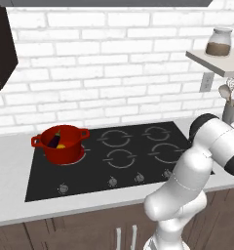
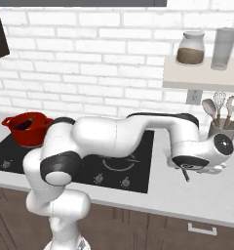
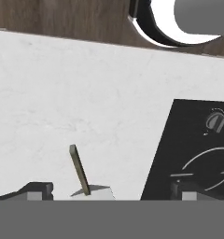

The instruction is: Put the lemon and eggplant in the pot. Retrieve the spatula and lightly stir the vegetables in the pot.

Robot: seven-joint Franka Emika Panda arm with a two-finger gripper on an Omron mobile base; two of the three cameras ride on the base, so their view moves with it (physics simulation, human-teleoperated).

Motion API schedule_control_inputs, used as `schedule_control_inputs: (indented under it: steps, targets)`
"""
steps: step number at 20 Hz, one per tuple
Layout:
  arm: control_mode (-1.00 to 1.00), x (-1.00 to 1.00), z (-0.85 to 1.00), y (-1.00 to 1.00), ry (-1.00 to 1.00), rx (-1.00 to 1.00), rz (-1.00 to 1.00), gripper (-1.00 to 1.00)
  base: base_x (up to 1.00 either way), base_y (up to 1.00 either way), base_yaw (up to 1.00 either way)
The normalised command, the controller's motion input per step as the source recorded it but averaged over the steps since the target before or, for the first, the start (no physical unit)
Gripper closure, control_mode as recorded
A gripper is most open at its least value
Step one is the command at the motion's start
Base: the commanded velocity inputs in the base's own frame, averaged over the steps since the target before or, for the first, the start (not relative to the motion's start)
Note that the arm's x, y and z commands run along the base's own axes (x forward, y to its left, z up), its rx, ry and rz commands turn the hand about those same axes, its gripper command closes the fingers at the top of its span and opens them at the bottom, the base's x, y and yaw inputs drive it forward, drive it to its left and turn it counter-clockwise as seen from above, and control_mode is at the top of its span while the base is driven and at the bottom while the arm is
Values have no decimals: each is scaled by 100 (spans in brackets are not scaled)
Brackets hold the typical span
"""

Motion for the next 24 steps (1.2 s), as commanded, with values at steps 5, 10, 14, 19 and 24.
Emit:
schedule_control_inputs:
  steps: [5, 10, 14, 19, 24]
  targets:
    - [-100, 0, -34, 0, -10, 0, 0, -100, 0, 0, 0]
    - [-100, 0, -29, 9, -3, 0, 0, -100, 0, 0, 0]
    - [-100, 5, -19, 19, 0, 0, 0, -100, 0, 0, 0]
    - [-100, 16, -17, 15, 0, 0, 0, -100, 0, 0, 0]
    - [-100, 22, -23, 35, 0, -1, 0, -100, 0, 0, 0]
